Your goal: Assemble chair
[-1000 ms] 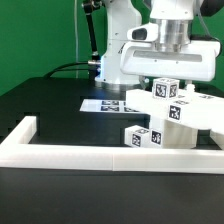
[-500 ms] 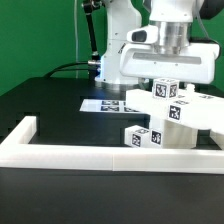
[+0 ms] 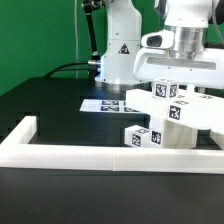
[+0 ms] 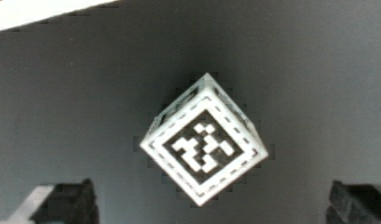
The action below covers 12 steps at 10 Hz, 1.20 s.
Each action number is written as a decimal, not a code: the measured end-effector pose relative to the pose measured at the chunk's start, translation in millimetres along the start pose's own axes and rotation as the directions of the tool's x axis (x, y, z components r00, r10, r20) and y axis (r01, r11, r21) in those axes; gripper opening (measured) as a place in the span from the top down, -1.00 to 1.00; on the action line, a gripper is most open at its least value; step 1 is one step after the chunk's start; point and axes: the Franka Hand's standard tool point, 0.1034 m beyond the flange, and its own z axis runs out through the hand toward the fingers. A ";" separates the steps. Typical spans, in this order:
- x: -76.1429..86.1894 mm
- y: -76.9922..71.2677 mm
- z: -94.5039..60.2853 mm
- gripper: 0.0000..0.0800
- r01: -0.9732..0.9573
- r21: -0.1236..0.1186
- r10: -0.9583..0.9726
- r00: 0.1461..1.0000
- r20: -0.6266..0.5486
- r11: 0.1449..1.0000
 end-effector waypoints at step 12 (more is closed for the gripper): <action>-1.3 8.4 12.9 -0.62 0.022 -0.021 -0.022 1.000 0.011 1.000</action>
Offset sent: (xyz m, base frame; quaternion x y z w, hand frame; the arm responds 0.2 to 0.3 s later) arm -0.0025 0.0015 -0.0055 0.0060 0.0000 -0.0028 1.0000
